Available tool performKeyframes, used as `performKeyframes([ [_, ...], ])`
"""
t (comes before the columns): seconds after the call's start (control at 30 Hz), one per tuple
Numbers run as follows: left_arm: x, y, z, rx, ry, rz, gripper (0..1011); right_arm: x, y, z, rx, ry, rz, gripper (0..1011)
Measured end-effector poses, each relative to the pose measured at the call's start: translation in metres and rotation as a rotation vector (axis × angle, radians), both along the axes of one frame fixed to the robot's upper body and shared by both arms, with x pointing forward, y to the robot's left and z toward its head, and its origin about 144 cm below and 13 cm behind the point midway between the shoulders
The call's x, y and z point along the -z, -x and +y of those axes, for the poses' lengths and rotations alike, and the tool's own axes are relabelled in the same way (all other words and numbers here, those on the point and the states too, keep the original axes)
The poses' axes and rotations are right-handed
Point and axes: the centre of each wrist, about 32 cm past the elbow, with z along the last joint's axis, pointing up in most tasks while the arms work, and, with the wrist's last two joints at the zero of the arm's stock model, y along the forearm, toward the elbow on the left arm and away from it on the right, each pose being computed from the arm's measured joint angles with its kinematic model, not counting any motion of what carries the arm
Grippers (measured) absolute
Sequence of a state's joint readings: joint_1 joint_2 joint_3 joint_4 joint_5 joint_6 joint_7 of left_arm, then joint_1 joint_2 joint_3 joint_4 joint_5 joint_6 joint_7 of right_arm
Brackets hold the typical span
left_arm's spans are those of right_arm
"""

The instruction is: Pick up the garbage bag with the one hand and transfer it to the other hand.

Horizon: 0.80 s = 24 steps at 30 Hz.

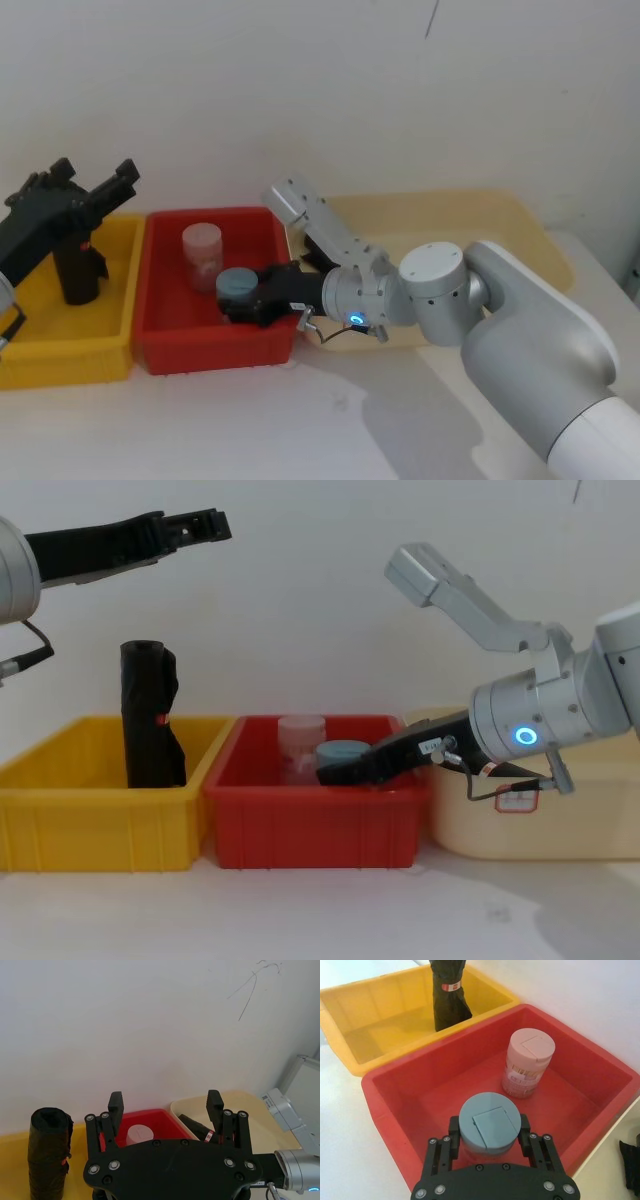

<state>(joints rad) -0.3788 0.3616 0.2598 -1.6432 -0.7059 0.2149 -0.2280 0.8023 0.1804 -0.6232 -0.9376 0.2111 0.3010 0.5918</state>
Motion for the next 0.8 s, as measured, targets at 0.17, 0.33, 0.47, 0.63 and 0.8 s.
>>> performKeyframes([
  [0.17,0.000,0.000,0.000,0.000,0.000,0.000,1001,0.000,0.000,0.000,0.000,0.000,0.001,664],
  [0.33,0.000,0.000,0.000,0.000,0.000,0.000,1001,0.000,-0.001,0.000,0.001,-0.001,0.000,663],
  [0.47,0.000,0.000,0.000,0.000,0.000,0.000,1001,-0.002,0.000,0.000,0.006,-0.010,-0.005,663],
  [0.63,0.000,0.000,0.000,0.000,0.000,0.000,1001,-0.010,0.001,-0.001,0.019,-0.050,-0.030,664],
  [0.8,0.000,0.000,0.000,0.000,0.000,0.000,1001,-0.019,0.001,-0.001,0.031,-0.090,-0.054,663],
])
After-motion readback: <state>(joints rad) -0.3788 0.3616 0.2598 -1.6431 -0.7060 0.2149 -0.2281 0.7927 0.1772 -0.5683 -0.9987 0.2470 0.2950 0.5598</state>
